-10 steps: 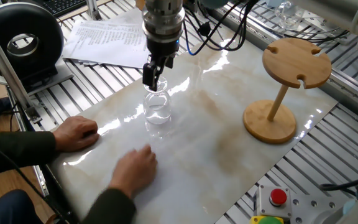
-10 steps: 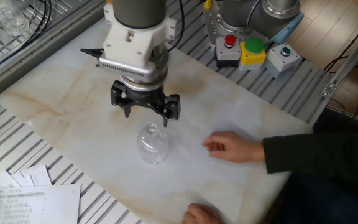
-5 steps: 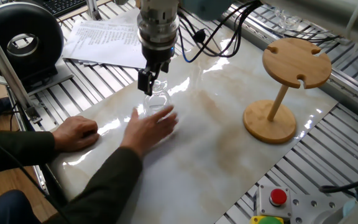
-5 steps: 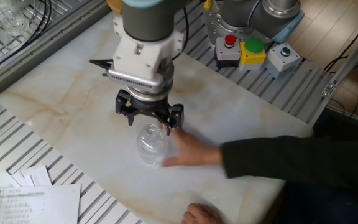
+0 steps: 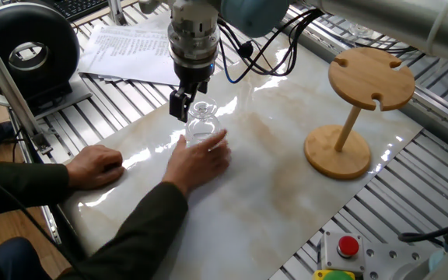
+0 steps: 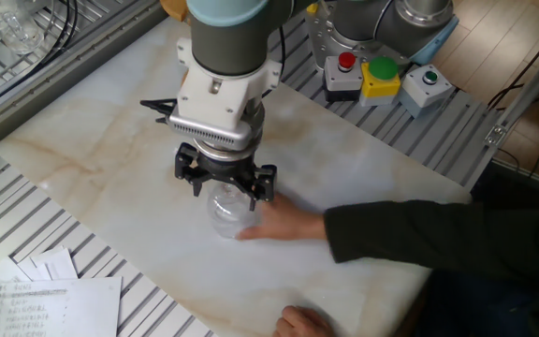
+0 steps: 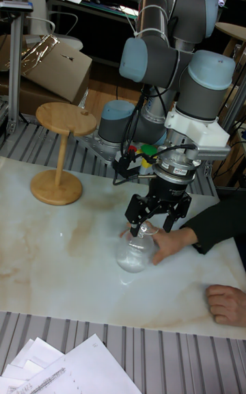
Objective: Put the glass cup onto the shelf
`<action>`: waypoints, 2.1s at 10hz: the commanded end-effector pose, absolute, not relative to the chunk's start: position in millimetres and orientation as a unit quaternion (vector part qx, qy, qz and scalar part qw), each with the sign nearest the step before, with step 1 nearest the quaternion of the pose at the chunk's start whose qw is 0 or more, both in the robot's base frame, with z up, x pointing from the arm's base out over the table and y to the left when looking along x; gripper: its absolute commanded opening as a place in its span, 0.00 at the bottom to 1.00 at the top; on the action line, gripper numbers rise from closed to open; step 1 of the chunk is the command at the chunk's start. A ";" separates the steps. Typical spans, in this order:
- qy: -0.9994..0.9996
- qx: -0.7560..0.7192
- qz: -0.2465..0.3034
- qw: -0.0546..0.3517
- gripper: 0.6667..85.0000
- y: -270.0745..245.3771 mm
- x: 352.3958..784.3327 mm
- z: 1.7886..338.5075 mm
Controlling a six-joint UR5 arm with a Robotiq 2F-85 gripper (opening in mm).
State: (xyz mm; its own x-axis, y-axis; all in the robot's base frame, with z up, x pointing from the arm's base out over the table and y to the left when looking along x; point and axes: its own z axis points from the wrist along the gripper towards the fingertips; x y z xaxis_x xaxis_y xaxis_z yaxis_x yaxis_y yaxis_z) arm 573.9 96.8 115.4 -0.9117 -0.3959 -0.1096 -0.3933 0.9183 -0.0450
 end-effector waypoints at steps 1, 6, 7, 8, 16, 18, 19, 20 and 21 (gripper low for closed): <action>0.978 -0.202 -0.008 0.054 0.96 93.9 566.3 118.1; 0.977 -0.208 -0.009 0.042 0.89 85.7 554.1 116.5; 0.977 -0.211 -0.008 0.040 0.89 84.4 552.6 116.3; 0.977 -0.211 -0.008 0.039 0.89 83.0 551.9 116.1; 0.976 -0.213 -0.003 0.041 0.82 84.5 553.1 117.2; 0.977 -0.210 -0.001 0.042 0.81 85.9 553.5 117.6; 0.977 -0.209 0.000 0.042 0.80 86.6 553.9 118.0; 0.977 -0.208 0.000 0.042 0.77 86.5 554.2 118.5; 0.978 -0.204 0.000 0.040 0.72 86.2 553.4 118.8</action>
